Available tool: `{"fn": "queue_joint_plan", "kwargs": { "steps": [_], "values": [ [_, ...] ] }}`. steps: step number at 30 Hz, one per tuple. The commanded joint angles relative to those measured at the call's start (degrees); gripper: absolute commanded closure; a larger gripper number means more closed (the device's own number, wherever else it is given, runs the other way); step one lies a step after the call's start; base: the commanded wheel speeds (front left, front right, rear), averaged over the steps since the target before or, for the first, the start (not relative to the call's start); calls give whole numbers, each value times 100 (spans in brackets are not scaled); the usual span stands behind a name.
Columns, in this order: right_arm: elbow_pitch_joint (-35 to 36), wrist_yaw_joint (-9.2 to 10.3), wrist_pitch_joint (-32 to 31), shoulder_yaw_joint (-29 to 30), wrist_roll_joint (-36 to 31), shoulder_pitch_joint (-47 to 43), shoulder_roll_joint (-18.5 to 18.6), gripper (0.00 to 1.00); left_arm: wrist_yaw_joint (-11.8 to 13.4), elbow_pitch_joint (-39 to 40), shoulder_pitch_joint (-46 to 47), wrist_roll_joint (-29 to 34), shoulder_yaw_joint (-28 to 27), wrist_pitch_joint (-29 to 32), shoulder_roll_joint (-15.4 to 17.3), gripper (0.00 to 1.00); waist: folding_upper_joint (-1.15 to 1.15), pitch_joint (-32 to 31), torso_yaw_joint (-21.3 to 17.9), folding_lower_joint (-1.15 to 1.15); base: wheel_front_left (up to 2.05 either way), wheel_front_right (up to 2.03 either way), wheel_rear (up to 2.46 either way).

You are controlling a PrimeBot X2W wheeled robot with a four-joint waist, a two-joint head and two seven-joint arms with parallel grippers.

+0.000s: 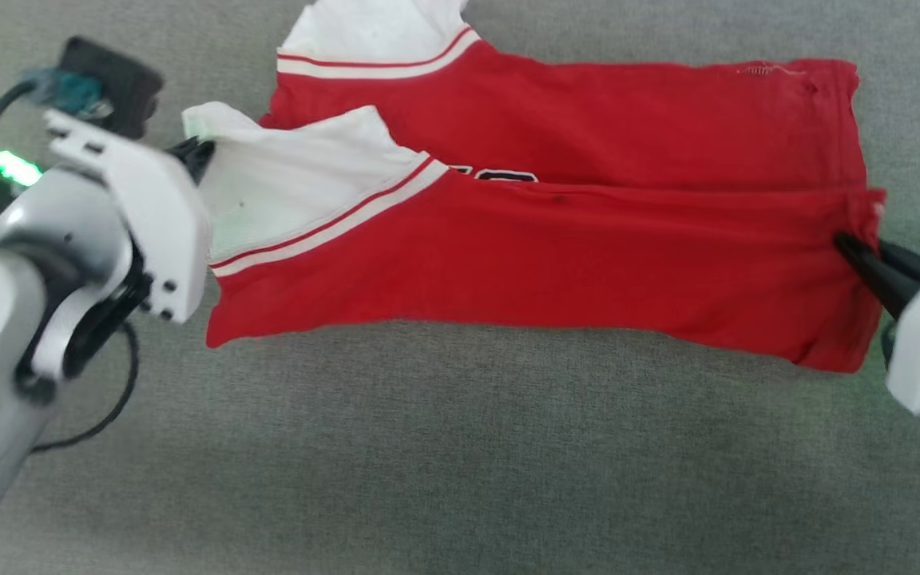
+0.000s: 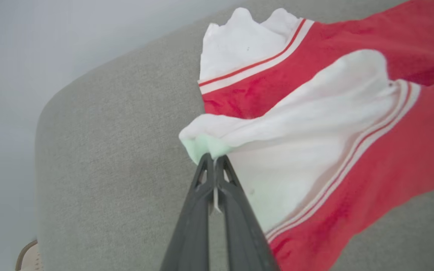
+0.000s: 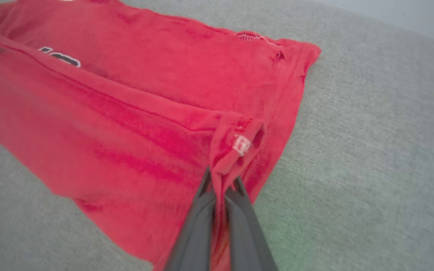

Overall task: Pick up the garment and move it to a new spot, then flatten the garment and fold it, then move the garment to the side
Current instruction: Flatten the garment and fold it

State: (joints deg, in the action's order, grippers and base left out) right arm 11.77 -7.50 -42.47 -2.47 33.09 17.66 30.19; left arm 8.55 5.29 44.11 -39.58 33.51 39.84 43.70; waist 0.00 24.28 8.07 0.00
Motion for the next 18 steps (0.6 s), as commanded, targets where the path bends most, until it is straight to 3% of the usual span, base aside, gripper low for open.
{"fn": "queue_joint_plan", "kwargs": {
  "steps": [1, 4, 13, 14, 16, 17, 18],
  "values": [
    [-257, 2, 112, -134, -69, 267, -16, 100, -157, -442, 216, -22, 100, -35, -201, 100, 0, 104, -55, 0, 0, 0, 0],
    [-826, 2, 190, -422, -49, 659, -64, 100, -440, -1322, 521, -108, 271, -91, -596, 100, 0, 196, -99, 0, 0, 0, 0],
    [-2041, 3, -9, -1233, 103, 1395, -92, 100, -902, -3354, 960, -382, 482, -27, -1359, 100, 0, 305, -203, 0, 0, 0, 0],
    [-2112, 3, 11, -1306, 82, 1474, -83, 87, -889, -3549, 991, -404, 471, -34, -1411, 100, 0, 305, -211, 0, 0, 0, 0],
    [-2203, 3, 41, -1418, 95, 1576, -74, 65, -890, -3819, 1083, -464, 397, -118, -1448, 63, 0, 282, -228, 0, 0, 0, 0],
    [-2206, 3, 78, -1428, 127, 1612, -68, 57, -892, -3901, 1138, -510, 341, -170, -1465, 53, 0, 264, -232, 0, 0, 0, 0],
    [-2183, 3, 112, -1437, 141, 1631, -50, 38, -897, -3955, 1165, -534, 299, -196, -1466, 3, 0, 239, -230, 0, 0, 0, 0]
  ]
}}
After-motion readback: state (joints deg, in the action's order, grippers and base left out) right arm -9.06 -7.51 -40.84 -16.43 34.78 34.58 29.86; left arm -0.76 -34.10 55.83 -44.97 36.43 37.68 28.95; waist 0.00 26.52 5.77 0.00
